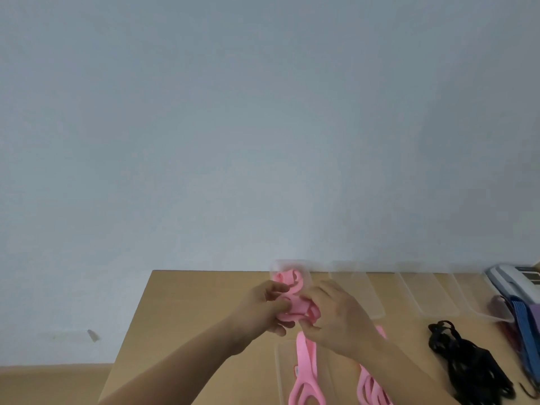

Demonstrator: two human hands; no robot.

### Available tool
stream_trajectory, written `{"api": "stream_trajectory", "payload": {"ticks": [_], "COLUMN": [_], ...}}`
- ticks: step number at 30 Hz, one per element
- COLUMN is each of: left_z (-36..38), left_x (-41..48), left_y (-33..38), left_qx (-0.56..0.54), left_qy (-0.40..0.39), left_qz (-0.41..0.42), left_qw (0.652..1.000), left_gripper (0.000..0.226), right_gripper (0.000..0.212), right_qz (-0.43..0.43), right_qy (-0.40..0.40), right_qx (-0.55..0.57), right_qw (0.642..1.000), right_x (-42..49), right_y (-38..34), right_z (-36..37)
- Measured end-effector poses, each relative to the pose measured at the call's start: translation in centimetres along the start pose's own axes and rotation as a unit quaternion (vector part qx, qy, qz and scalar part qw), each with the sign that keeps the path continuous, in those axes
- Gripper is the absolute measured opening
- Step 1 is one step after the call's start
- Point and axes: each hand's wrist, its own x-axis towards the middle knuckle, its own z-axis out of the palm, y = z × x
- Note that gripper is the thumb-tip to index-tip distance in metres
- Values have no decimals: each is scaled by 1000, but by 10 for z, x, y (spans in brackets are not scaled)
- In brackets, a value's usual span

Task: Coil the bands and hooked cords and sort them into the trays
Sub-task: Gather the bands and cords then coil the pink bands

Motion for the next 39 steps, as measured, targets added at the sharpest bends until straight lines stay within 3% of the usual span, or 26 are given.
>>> {"api": "stream_trajectory", "payload": {"ticks": [4,9,14,22,28,32,36,39], "left_z": [-4,-12,-8,4,5,4,1,-1], "left_x": [17,51,87,111,115,118,123,130], "left_y": [-23,-34,-41,-58,-61,-64,-68,-70], "left_qx": [59,138,199,268,296,342,426,562], "left_qy": [19,116,153,168,163,172,176,189], "left_qz": [-58,-95,-126,-129,-125,-115,-86,11], "left_qw": [996,979,960,940,933,917,883,805], "left_gripper": [29,30,41,49,48,53,54,46], "right_gripper": [26,24,43,40,34,37,59,56], "right_qz": [39,57,-11,-95,-144,-104,-35,-23], "right_qy": [-33,-70,-122,-223,-197,-169,-168,-150], "right_qx": [12,-11,-77,-106,-163,-139,-146,-176], "right_qw": [999,996,989,964,956,970,974,972], "right_x": [-6,16,58,95,96,87,79,75], "right_y": [22,59,91,122,120,122,120,117], "right_z": [20,35,52,104,105,116,116,116]}}
